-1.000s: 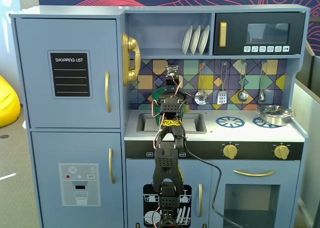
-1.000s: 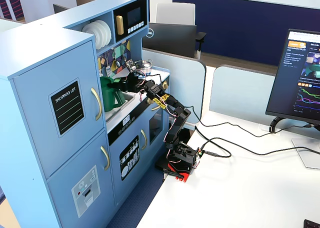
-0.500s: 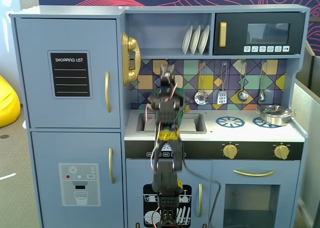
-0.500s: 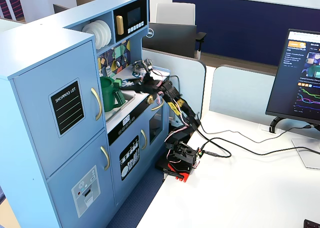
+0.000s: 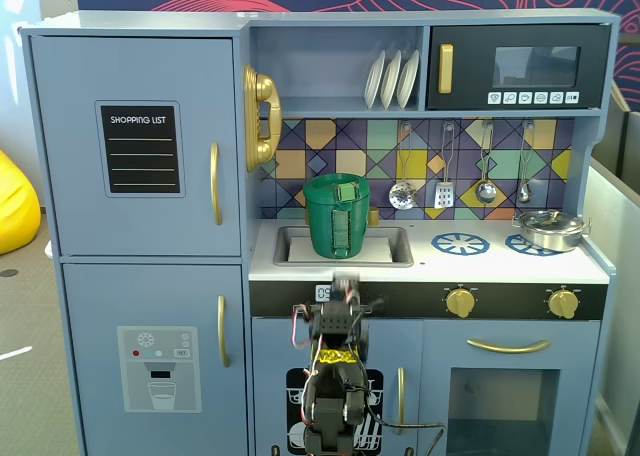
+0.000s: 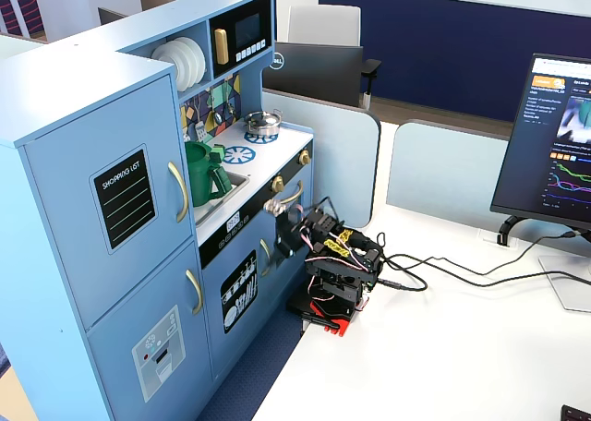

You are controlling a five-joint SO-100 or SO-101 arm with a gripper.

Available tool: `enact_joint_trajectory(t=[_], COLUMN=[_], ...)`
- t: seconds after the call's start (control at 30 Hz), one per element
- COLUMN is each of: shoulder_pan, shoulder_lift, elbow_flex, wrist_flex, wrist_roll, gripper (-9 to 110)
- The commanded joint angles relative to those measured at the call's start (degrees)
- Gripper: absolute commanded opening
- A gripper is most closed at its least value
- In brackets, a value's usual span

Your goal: Pick up the lid from the counter and put it on the green recipient

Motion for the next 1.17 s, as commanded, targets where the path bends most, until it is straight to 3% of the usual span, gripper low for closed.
enact_joint_trajectory(t=[0.0,0.1,0.33,1.13], shoulder_pan=[-3.0,-5.2,-4.3,-0.2], shoulder_lift=[3.3,1.8,5.4,5.4], elbow_flex=[8.7,8.8,8.8,8.8], wrist_flex=[-1.4,2.6,19.7,20.0], wrist_roll=[2.0,6.3,3.4,2.0], gripper=[12,13,13,13])
